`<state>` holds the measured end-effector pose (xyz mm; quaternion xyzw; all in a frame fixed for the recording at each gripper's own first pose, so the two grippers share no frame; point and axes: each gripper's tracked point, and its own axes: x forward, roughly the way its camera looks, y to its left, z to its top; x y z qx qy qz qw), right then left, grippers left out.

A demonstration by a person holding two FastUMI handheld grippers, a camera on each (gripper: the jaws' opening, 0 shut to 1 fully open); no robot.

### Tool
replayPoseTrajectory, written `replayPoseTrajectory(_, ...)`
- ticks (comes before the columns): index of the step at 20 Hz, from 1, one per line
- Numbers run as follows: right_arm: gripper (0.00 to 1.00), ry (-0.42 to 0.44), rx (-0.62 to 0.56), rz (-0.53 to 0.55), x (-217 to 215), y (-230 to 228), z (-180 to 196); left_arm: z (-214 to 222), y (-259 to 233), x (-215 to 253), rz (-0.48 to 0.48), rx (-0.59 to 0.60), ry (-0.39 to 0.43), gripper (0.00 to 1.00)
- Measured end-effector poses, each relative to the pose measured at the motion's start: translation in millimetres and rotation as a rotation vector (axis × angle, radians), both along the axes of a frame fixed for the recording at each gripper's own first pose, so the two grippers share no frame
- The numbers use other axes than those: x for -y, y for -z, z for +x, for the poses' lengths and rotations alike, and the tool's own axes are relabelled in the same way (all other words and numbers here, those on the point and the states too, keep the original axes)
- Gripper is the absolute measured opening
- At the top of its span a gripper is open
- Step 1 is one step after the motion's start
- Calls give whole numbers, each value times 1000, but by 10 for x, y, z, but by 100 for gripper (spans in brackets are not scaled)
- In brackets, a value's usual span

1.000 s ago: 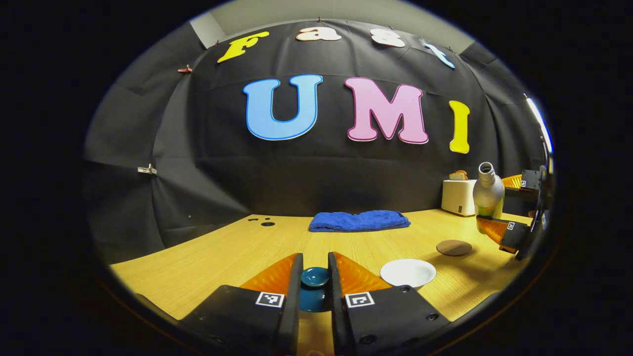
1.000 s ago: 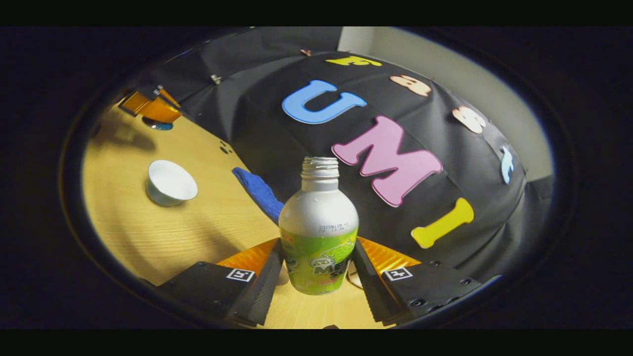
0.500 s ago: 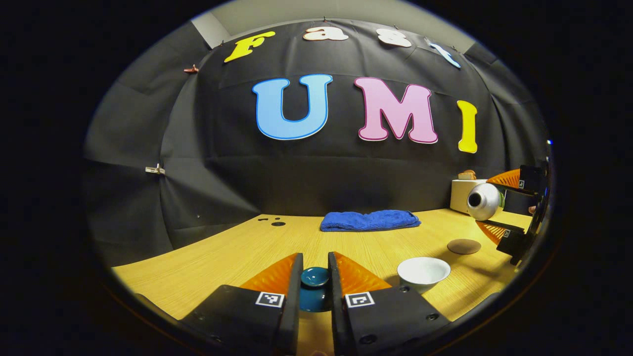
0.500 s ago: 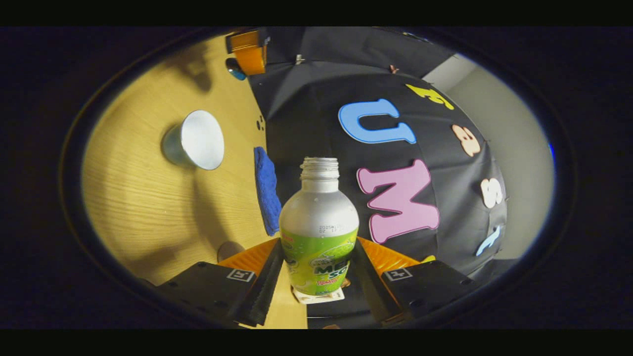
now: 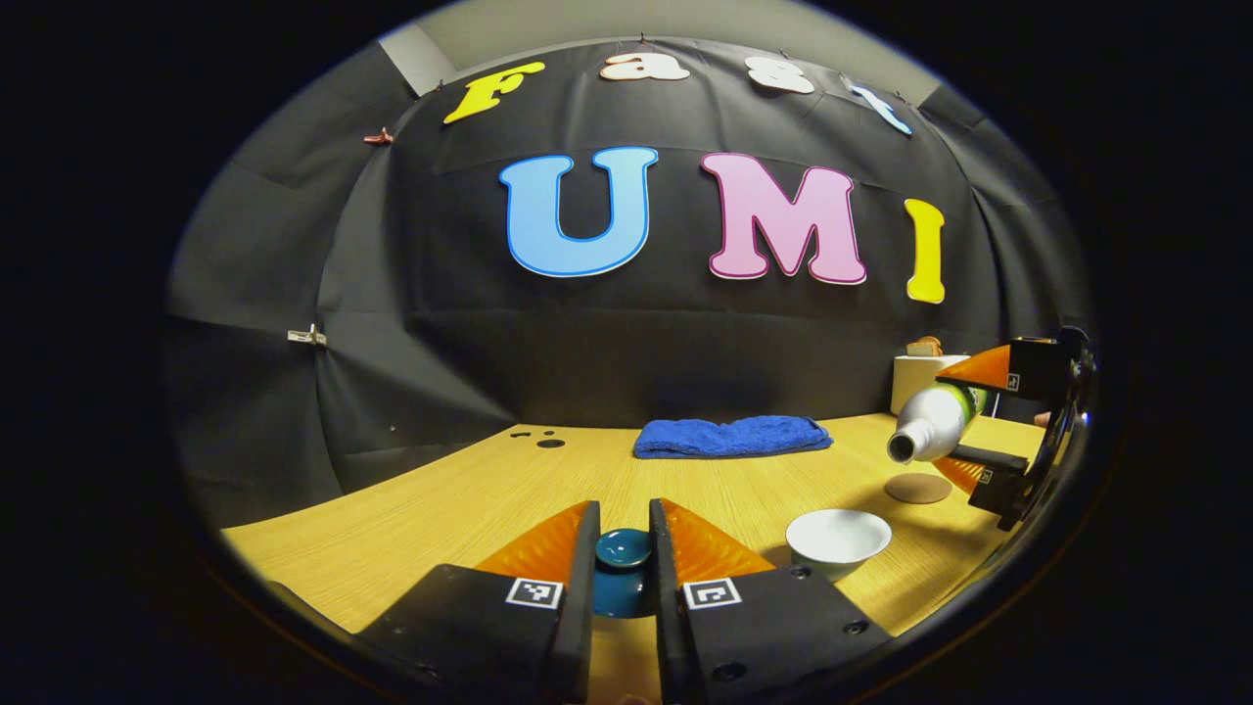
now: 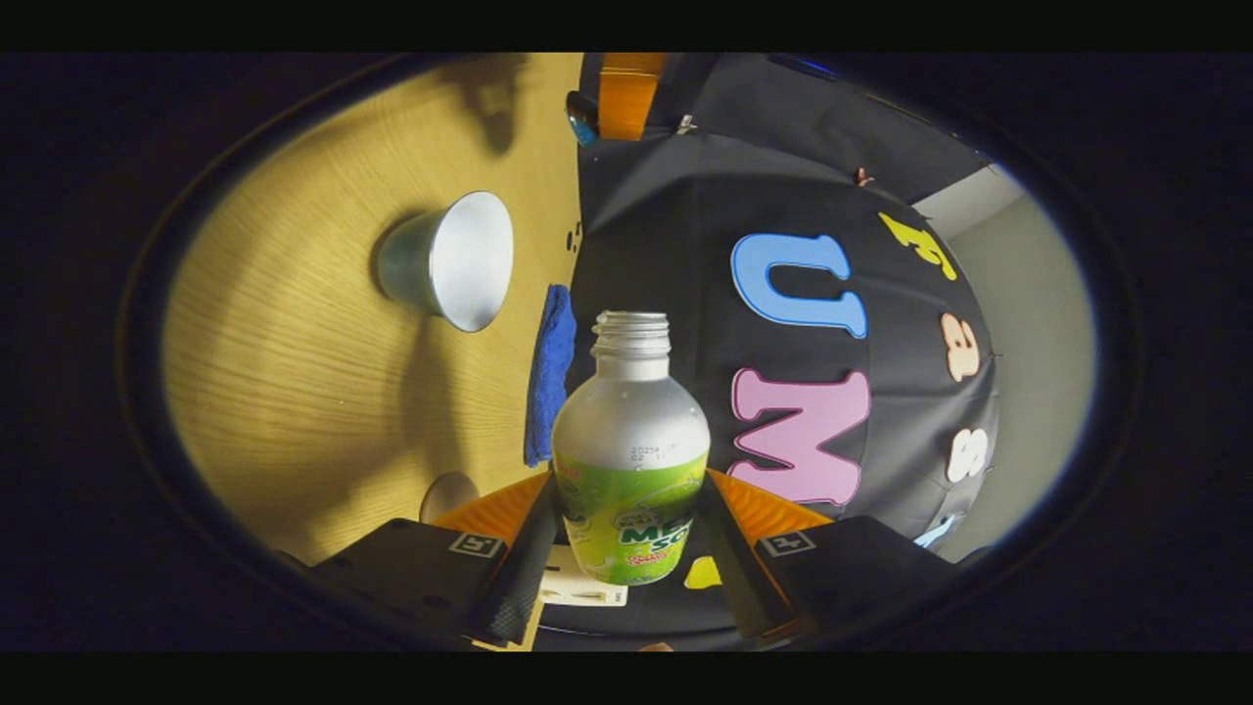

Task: Open the teacup lid with one hand, grasp the water bottle and pour water into the teacup with the other hand; after pouring, place the water bottle on the coaster and then close the teacup lid.

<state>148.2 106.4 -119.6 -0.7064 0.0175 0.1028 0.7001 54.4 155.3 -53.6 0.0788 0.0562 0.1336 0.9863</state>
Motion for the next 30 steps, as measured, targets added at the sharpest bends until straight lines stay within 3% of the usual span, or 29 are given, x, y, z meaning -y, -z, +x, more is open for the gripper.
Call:
replayPoseTrajectory(11,79,-30,-30,-116,-89,152,2,-9,1,-8,0,0,0,31)
replayPoseTrajectory(12,75,-34,-27,-128,-93,147,-6,-8,-4,-4,0,-1,0,31)
replayPoseTrajectory(13,79,-37,-20,-140,-98,134,-27,-15,1,-1,0,0,0,31)
replayPoseTrajectory(27,79,-80,31,-263,-179,10,13,-12,1,-10,0,-1,-1,31)
replayPoseTrajectory(28,83,-82,35,-270,-178,3,8,-8,1,-6,0,0,0,31)
replayPoseTrajectory(30,79,-90,47,-286,-189,-17,20,-9,-6,-10,0,0,-1,31)
